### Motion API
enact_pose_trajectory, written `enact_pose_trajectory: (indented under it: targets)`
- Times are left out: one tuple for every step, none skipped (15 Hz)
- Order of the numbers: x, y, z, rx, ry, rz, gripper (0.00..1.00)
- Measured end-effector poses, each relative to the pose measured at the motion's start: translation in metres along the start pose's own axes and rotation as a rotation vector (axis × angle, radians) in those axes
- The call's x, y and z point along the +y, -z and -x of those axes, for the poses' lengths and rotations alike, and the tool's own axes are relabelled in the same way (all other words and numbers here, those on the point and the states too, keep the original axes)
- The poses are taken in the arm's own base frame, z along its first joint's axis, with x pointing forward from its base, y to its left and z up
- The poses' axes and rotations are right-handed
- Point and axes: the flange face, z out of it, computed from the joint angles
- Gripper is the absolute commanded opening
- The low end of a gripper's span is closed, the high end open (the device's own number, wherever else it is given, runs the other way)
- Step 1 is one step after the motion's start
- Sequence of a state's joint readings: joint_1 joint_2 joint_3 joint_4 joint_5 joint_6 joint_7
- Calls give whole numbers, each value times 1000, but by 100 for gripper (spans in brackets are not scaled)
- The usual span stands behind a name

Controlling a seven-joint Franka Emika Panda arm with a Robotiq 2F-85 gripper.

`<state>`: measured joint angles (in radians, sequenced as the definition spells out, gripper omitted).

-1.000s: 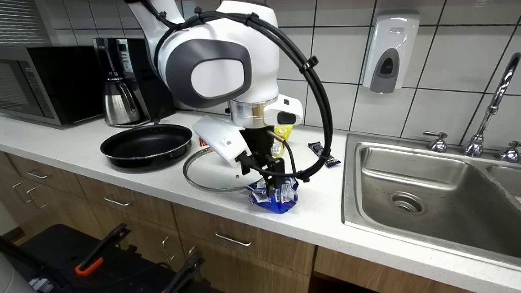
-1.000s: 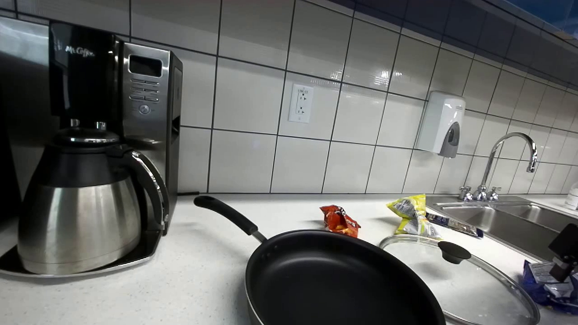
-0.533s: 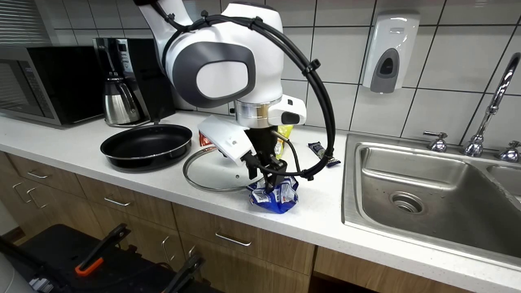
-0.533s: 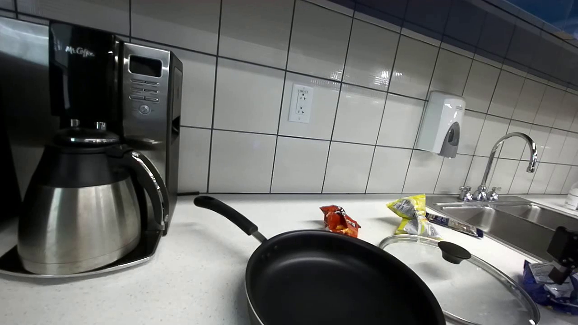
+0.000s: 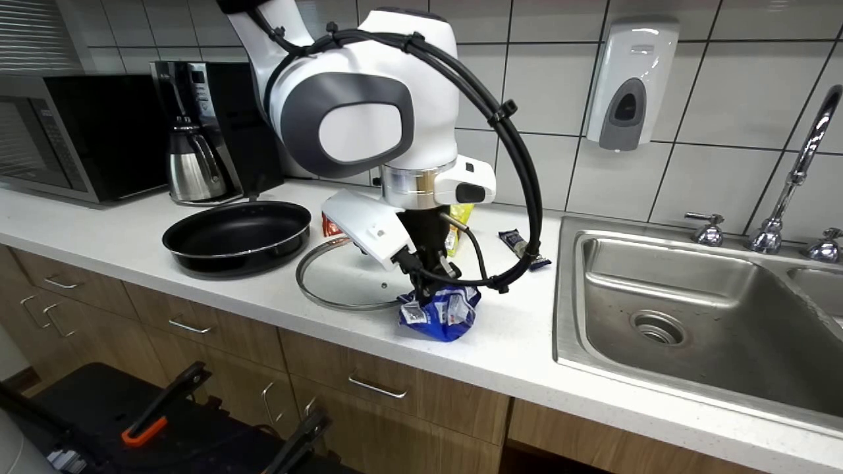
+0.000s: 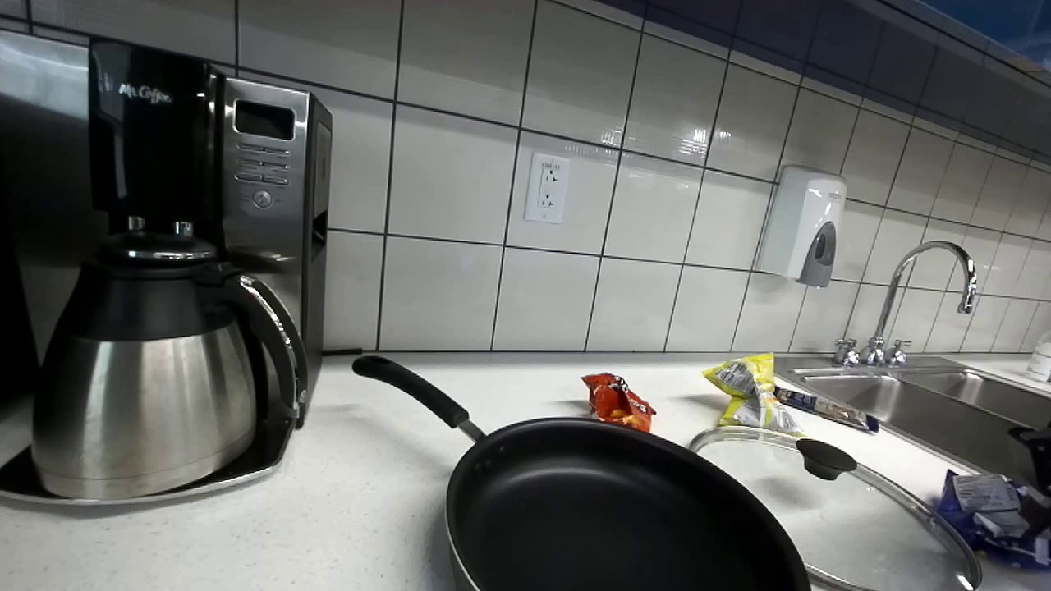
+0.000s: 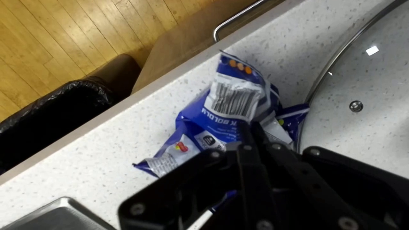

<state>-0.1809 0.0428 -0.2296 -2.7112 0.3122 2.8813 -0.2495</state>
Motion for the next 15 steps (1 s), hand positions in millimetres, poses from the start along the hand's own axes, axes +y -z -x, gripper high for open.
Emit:
enact_pose_trajectory:
  targets:
    - [0, 0, 0, 1, 0, 0, 0]
    - [0, 0, 0, 1, 1, 1, 0]
    - [0, 0, 0, 1, 2, 1, 0]
    - [0, 0, 0, 1, 4, 2, 0]
    - [0, 0, 0, 1, 5, 2, 0]
    - [0, 0, 0, 3, 8, 4, 0]
    - [-1, 0, 0, 8, 14, 6, 0]
    - [-1, 2, -1, 16, 26, 11, 0]
    - [-3, 3, -1, 23, 41, 15, 0]
    - [-5, 6, -2, 30, 60, 18, 0]
    - [-7, 9, -3, 38, 81, 21, 0]
    - [-11, 14, -4, 47, 104, 24, 0]
    - [-14, 19, -5, 58, 124, 27, 0]
    - [-18, 25, -7, 71, 143, 30, 0]
    - [-23, 31, -8, 84, 160, 34, 0]
